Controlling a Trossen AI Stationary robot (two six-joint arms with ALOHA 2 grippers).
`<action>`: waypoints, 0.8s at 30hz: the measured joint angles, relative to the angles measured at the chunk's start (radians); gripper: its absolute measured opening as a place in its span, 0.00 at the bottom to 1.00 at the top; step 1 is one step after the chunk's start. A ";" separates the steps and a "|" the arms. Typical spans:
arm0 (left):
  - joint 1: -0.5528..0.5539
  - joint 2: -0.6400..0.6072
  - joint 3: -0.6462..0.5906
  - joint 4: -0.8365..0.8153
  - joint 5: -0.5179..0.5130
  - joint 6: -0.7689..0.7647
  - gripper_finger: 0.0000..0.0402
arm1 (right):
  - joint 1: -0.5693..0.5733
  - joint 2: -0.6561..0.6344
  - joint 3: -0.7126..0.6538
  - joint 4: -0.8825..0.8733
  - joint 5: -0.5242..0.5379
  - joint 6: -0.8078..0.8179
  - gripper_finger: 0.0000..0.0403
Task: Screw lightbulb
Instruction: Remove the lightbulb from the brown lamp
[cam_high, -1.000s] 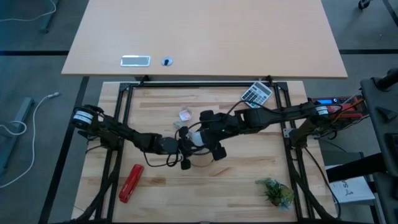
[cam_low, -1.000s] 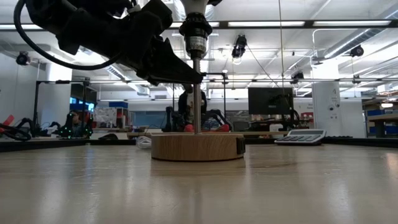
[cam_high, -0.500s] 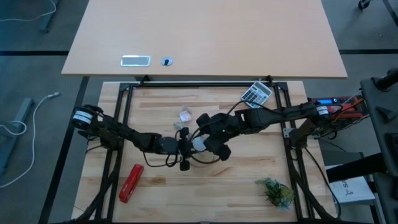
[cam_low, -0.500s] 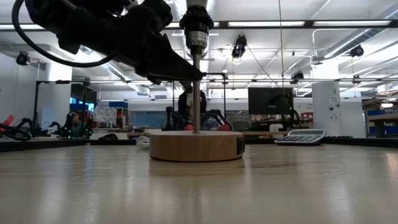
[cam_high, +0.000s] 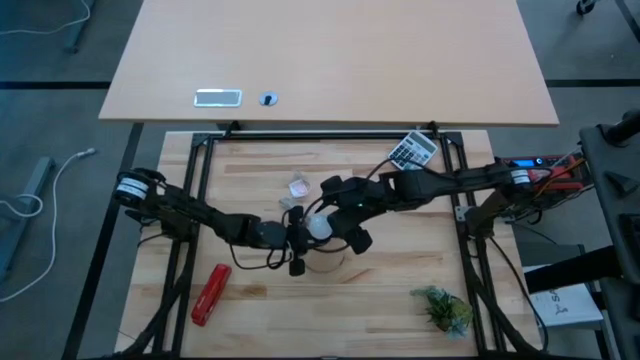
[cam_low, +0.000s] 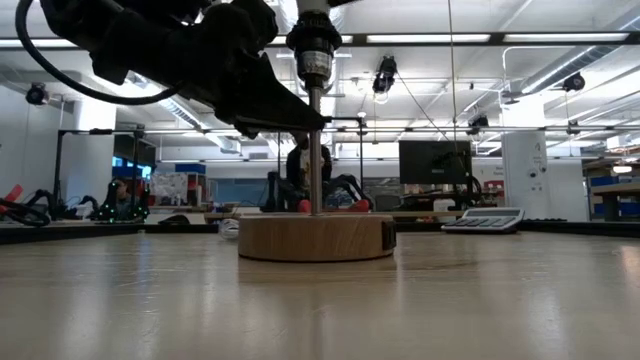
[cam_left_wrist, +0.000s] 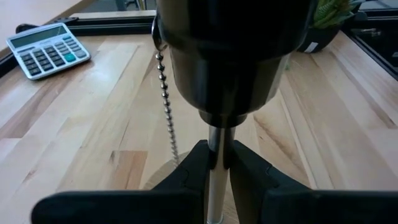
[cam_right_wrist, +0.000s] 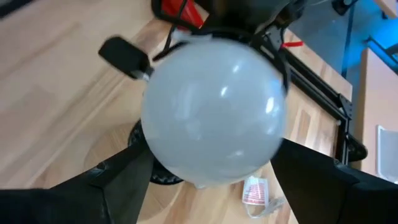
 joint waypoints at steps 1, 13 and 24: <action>0.000 0.000 -0.001 0.003 -0.005 -0.003 0.08 | 0.000 -0.004 0.001 0.001 0.000 0.014 0.77; -0.003 -0.020 -0.008 -0.011 -0.010 -0.059 0.22 | -0.003 -0.095 0.003 -0.065 0.001 0.131 0.76; -0.004 -0.031 -0.006 -0.027 -0.028 -0.088 0.34 | -0.002 -0.168 0.004 -0.252 -0.003 0.283 0.71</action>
